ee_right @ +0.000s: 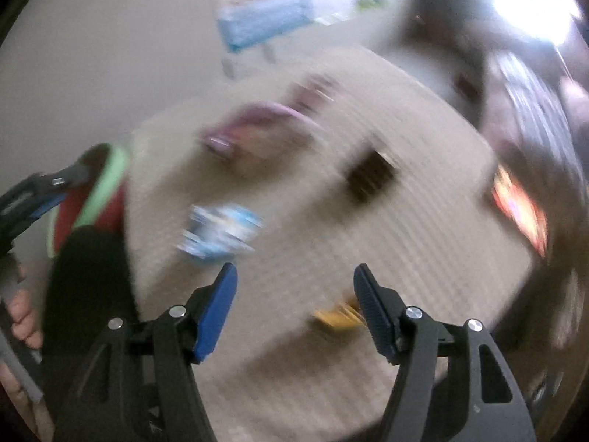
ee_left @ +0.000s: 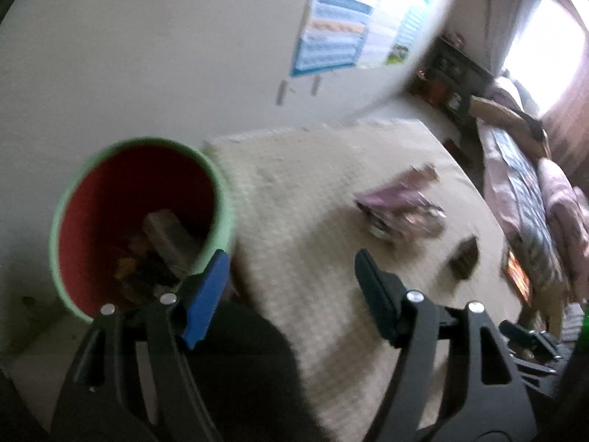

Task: Collect trash
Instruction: 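Move both tools back over the remaining wrappers on the table, then grasp the gold wrapper with the right tool while the left tool grasps the light blue wrapper, then carry the light blue wrapper with the left tool while the right tool carries the gold wrapper to the bucket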

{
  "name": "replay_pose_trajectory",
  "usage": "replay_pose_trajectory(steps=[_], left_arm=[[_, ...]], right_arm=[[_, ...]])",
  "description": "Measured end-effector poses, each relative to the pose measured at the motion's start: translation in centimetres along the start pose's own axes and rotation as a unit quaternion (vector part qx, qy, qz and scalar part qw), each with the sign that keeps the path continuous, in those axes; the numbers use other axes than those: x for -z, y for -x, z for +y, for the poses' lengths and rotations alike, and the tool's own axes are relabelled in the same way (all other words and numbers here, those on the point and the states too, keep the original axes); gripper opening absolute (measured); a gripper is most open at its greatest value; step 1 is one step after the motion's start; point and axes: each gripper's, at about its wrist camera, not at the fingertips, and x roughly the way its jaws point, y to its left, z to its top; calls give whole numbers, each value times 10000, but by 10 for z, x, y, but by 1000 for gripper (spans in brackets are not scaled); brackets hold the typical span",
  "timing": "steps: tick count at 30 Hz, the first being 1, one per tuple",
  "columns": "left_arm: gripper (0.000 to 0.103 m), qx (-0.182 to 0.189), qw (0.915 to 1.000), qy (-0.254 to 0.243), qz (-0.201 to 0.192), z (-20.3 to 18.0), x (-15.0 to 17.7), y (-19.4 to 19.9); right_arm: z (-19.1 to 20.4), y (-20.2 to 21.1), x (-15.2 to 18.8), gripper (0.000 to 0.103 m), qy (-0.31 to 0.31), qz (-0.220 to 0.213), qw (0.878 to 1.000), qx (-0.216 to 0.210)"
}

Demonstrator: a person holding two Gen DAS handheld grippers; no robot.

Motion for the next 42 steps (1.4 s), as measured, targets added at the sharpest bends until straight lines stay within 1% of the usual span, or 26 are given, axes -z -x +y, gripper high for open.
replay_pose_trajectory(steps=[2, 3, 6, 7, 8, 9, 10, 11, 12, 14, 15, 19, 21, 25, 29, 31, 32, 34, 35, 38, 42], left_arm=[[68, 91, 9998, -158, 108, -16, 8, -3], [68, 129, 9996, -216, 148, -22, 11, -4], [68, 221, 9985, -422, 287, -44, 18, -11], [68, 226, 9980, -502, 306, -50, 21, -11], [68, 223, 9977, -565, 316, -54, 22, -12], [68, 224, 9970, -659, 339, -59, 23, -14], [68, 247, 9966, -702, 364, -63, 24, -15], [68, 299, 9959, -753, 413, -67, 25, -18], [69, 323, 9954, -778, 450, -69, 25, -20], [69, 385, 9944, -829, 525, -76, 25, -26], [69, 417, 9938, -848, 579, -80, 25, -32], [69, 501, 9911, -927, 813, -94, 26, -54], [69, 495, 9896, -967, 947, -98, 29, -65], [69, 486, 9844, -1098, 1283, -105, 45, -81], [68, 525, 9817, -1183, 1398, -105, 58, -85], [57, 584, 9810, -1138, 1457, -102, 60, -87], [47, 601, 9807, -1121, 1488, -101, 61, -88], [36, 645, 9805, -1100, 1494, -100, 61, -88], [33, 640, 9808, -1116, 1465, -100, 60, -87], [31, 659, 9827, -1130, 1312, -99, 57, -78], [31, 597, 9866, -1139, 1009, -95, 48, -60]], right_arm=[[-25, -7, 11, 64, -344, 156, 9993, 66], [-34, -13, 15, 64, -534, 268, 9982, 14], [-53, -28, 26, 64, -1000, 506, 9931, -340], [-56, -33, 28, 62, -1071, 562, 9917, -442], [-56, -36, 30, 59, -1095, 600, 9908, -526], [-55, -38, 32, 45, -1092, 654, 9899, -619], [-53, -40, 32, 38, -1068, 702, 9891, -730], [-49, -38, 29, 38, -1037, 702, 9891, -781], [-45, -35, 28, 38, -937, 619, 9911, -717], [-41, -30, 24, 37, -808, 460, 9928, -755], [-39, -26, 23, 37, -776, 364, 9932, -793], [-39, -16, 18, 37, -726, 75, 9951, -673], [-41, -11, 16, 38, -757, -5, 9950, -652], [-42, 0, 12, 38, -735, -108, 9952, -634], [-37, 2, 8, 38, -717, -162, 9950, -675], [-35, 4, 7, 38, -693, -176, 9950, -700], [-32, 4, 5, 38, -672, -189, 9951, -702], [-27, 6, 1, 39, -641, -230, 9951, -722], [-25, 6, -1, 39, -630, -250, 9950, -734], [-20, 10, -4, 39, -569, -319, 9950, -757], [-14, 12, -9, 40, -525, -345, 9946, -826]])
